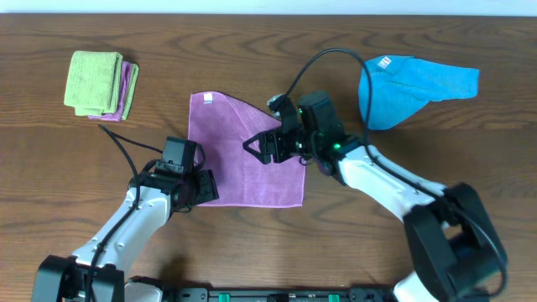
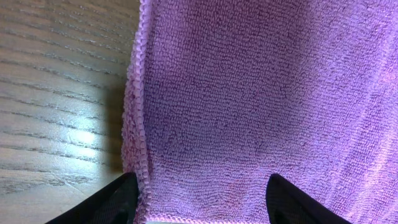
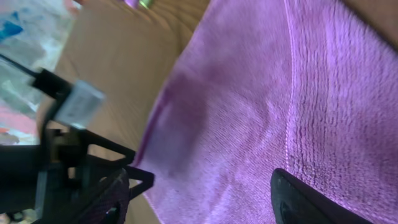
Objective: Fold the cloth
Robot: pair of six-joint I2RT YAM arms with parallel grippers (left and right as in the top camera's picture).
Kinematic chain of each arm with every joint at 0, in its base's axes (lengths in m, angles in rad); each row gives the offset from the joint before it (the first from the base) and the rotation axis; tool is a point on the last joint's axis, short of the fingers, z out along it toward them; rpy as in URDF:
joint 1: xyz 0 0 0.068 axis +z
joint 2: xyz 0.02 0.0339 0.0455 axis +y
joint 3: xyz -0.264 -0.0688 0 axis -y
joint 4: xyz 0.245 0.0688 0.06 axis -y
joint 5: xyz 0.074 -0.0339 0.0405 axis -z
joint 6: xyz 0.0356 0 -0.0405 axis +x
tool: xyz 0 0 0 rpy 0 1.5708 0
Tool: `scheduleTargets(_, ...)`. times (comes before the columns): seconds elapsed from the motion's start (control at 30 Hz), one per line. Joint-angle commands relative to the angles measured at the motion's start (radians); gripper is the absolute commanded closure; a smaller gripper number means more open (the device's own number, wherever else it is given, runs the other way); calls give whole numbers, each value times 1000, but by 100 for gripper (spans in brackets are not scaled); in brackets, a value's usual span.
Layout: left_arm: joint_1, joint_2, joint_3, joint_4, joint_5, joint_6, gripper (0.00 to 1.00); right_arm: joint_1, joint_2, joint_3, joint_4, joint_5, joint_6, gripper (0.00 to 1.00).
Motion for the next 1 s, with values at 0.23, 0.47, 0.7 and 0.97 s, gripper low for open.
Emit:
scheduleTargets(0.23, 0, 0, -6, -8, -11, -12, 29, 48, 58, 49, -41, 237, -83, 38)
scheduleTargets(0.47, 0, 0, -6, -5, -11, -12, 28, 108, 58, 98, -134, 415, -184, 38)
scheduleTargets(0.7, 0, 0, -6, -5, -11, -12, 29, 129, 76, 98, -171, 495, -226, 41)
scheduleTargets(0.97, 0, 0, -6, -5, -11, -16, 28, 134, 106, 98, -193, 501, -257, 42)
